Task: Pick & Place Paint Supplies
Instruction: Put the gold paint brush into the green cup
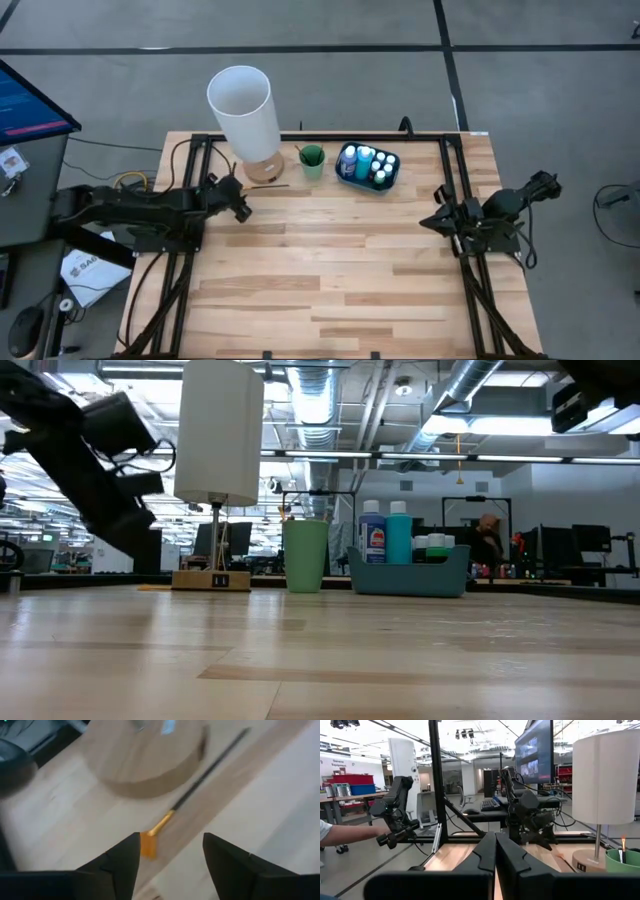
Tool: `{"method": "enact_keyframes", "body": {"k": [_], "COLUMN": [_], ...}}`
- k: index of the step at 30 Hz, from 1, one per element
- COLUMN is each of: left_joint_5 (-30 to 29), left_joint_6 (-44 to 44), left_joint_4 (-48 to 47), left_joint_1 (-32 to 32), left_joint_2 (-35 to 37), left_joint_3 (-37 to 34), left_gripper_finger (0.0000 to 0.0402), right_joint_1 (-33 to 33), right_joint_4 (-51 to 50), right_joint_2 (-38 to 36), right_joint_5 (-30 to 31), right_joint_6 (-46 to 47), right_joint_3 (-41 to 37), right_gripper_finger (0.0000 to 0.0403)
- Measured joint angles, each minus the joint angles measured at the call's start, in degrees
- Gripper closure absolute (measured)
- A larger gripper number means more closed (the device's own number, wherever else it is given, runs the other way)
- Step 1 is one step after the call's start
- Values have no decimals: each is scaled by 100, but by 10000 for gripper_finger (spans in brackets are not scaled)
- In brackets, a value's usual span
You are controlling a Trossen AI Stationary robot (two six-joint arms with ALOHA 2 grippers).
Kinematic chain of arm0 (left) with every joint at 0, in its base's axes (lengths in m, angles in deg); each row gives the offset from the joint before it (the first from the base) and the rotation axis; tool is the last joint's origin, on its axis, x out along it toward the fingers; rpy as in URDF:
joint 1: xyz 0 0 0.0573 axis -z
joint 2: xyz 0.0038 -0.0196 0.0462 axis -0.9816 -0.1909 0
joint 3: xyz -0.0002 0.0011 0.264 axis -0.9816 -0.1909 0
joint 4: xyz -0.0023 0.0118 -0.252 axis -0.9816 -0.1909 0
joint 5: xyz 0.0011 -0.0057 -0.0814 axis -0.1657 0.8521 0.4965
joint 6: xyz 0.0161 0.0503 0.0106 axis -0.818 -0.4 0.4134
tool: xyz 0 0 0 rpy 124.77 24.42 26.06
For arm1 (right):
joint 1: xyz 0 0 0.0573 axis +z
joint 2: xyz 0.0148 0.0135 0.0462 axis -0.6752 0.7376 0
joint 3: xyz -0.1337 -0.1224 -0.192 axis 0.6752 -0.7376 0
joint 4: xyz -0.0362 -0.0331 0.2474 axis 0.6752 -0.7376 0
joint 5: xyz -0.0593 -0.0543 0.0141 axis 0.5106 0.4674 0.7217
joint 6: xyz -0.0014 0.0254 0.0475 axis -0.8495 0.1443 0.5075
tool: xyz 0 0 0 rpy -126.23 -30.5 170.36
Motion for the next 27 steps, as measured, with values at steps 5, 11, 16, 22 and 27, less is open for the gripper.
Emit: {"method": "enact_keyframes", "body": {"k": [5, 11, 16, 22, 27], "left_joint_5": [-96, -99, -140, -106, -45], "left_joint_6": [135, 94, 86, 79, 77], "left_joint_4": [57, 115, 171, 283, 490], "left_joint_1": [-360, -500, -500, -509, -669], "left_joint_2": [-318, -350, -400, -738, -1156], "left_joint_3": [0, 0, 0, -4, -4], "left_gripper_finger": [182, 178, 178, 177, 176], "right_joint_1": [0, 2, 2, 2, 2], "right_joint_4": [0, -54, -133, -131, -120], "right_joint_2": [0, 0, 0, 0, 0], "right_joint_5": [-63, -149, -151, -150, -151], "right_joint_6": [1, 170, 277, 302, 358], "right_joint_3": [0, 0, 0, 0, 0], "right_gripper_finger": [403, 403, 403, 403, 403]}}
